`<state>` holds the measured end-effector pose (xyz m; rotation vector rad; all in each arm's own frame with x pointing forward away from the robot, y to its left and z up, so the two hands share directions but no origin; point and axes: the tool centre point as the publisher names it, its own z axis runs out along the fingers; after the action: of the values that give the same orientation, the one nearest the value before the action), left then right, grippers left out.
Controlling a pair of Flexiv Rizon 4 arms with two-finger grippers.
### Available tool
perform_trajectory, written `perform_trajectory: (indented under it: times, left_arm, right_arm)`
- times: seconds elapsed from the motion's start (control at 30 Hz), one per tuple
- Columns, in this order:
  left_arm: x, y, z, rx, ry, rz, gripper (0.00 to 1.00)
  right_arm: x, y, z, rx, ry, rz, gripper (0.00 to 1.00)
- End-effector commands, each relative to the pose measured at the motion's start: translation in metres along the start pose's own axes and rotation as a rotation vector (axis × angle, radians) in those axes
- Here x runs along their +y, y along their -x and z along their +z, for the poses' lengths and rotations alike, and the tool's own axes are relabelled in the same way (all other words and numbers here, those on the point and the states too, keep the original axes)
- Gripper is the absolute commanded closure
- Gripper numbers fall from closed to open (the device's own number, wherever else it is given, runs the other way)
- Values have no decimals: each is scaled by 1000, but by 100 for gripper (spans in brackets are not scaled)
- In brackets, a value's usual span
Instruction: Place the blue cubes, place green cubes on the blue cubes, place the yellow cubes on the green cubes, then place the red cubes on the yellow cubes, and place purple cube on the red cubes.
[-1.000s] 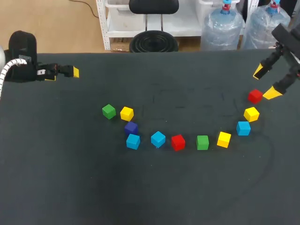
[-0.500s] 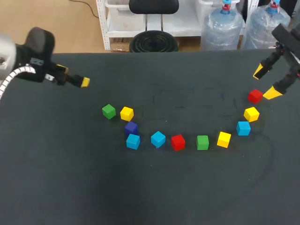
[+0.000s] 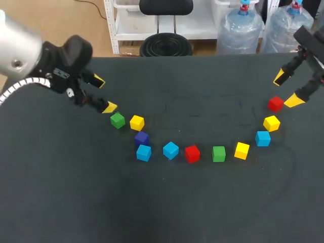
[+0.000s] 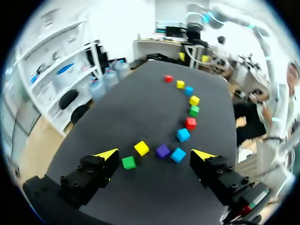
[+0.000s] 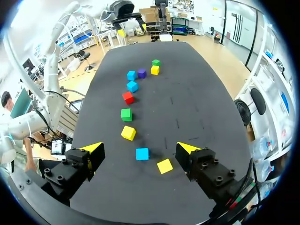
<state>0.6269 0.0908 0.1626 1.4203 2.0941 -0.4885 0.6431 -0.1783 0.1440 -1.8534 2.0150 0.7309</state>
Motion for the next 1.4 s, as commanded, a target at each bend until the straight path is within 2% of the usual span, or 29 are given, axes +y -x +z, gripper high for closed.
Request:
perform_trajectory:
  times: [0.03, 0.37, 0.73, 1.0, 1.23, 1.4]
  left_arm:
    - [1, 11, 0, 68, -120, 212, 0]
    - [-9, 38, 27, 176, -231, 500, 0]
    - [-36, 54, 52, 262, -337, 713, 0]
    - [-56, 62, 62, 290, -418, 773, 0]
    - [-60, 61, 74, 313, -473, 777, 0]
    - [-63, 69, 91, 281, -510, 772, 0]
  right_arm:
    - [-1, 0, 0, -1, 2, -1, 0]
    - [-1, 0, 0, -1, 2, -1, 0]
    - [-1, 0, 0, -1, 2, -1, 0]
    - [-1, 0, 0, -1, 2, -1, 0]
    - [-1, 0, 0, -1, 2, -1, 0]
    - [-1, 0, 0, -1, 2, -1, 0]
